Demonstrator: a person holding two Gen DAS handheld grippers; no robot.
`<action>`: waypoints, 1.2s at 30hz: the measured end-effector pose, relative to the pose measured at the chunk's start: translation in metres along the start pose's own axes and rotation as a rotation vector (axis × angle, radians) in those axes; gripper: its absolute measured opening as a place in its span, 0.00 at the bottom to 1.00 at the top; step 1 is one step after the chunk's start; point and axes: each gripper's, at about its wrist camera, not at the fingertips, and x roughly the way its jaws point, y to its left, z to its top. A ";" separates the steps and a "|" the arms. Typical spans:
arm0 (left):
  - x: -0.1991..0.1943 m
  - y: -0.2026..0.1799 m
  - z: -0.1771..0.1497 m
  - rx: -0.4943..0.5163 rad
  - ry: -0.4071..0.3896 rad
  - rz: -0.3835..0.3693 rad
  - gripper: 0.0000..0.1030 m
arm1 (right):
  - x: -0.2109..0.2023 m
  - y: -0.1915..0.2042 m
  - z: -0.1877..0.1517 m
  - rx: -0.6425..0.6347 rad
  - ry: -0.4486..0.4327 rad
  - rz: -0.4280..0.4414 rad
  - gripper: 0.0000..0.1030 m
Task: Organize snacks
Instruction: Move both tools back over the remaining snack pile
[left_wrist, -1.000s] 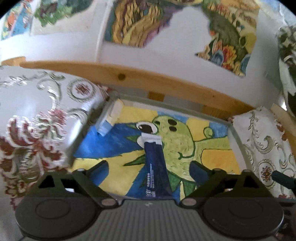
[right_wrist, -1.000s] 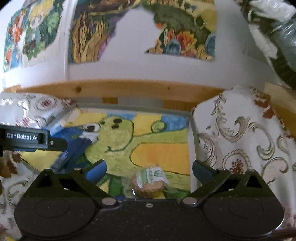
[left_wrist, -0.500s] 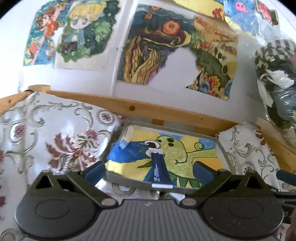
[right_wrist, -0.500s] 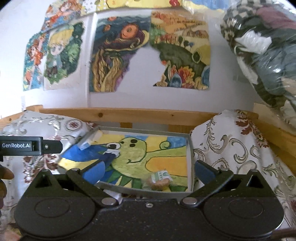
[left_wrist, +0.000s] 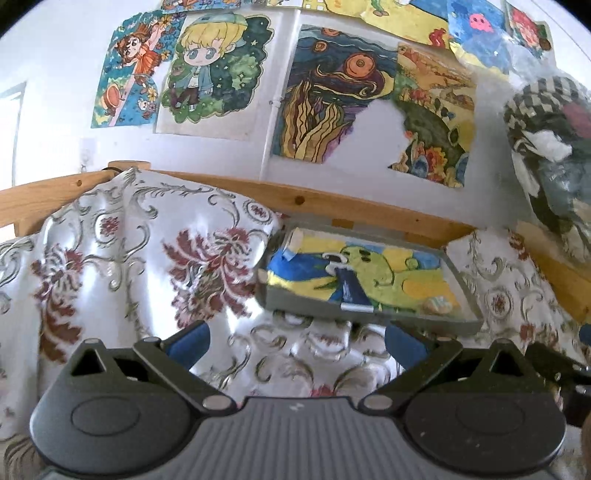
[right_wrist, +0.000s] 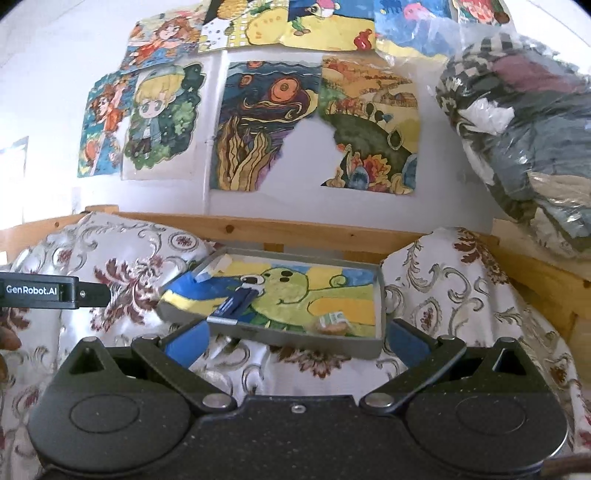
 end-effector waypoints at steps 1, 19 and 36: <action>-0.004 0.001 -0.004 0.010 0.003 0.001 1.00 | -0.005 0.002 -0.004 -0.002 -0.001 -0.003 0.99; -0.034 0.019 -0.064 0.075 0.188 -0.013 1.00 | -0.058 0.030 -0.055 -0.011 0.108 0.001 0.99; -0.020 0.027 -0.090 0.089 0.375 0.019 1.00 | -0.048 0.049 -0.100 0.003 0.323 0.077 0.99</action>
